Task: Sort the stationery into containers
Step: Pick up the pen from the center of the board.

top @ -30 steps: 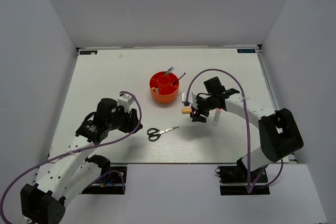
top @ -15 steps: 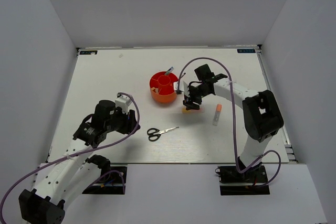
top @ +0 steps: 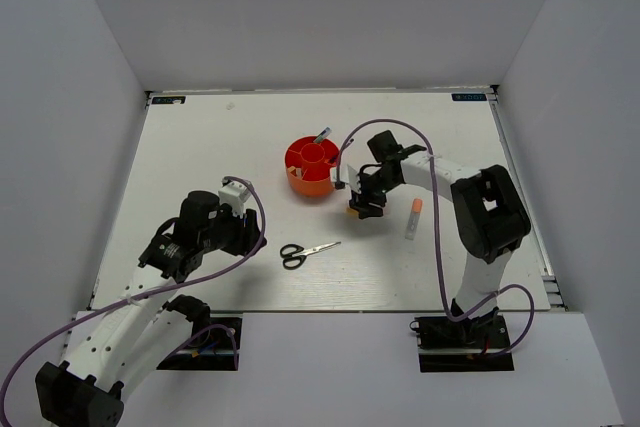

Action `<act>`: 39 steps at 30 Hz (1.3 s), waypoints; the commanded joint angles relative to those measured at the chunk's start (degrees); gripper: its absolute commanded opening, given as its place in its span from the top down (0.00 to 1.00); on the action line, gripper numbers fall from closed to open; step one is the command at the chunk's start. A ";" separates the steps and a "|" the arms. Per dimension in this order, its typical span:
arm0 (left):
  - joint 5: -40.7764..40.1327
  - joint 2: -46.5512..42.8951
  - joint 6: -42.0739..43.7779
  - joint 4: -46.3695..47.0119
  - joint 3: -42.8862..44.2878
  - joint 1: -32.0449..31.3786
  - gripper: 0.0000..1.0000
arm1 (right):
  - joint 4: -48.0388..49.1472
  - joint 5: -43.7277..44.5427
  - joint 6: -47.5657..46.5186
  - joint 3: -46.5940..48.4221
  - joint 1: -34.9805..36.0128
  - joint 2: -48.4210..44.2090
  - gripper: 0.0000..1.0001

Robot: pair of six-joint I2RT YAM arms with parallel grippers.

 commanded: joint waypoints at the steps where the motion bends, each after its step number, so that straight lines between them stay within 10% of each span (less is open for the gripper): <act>1: -0.68 -0.87 0.60 -0.62 -0.33 -0.23 0.42 | 1.95 1.44 0.12 -0.37 0.03 1.62 0.35; 16: -1.20 -0.78 0.68 -0.62 -0.25 -0.23 0.42 | 0.90 4.25 -2.43 -5.02 0.64 2.68 0.59; 26: -1.56 -0.61 0.60 -0.36 -0.51 -0.31 0.42 | 3.28 4.17 0.02 -11.36 1.43 -3.55 1.00; 34: -1.64 -0.52 0.77 -0.62 -0.51 -0.23 0.42 | 3.18 -13.31 21.15 -3.99 2.40 -18.76 1.00; 39: -2.87 -0.25 0.77 -0.79 -0.60 -0.31 0.42 | 22.46 -17.19 41.98 -2.48 2.75 -18.33 1.00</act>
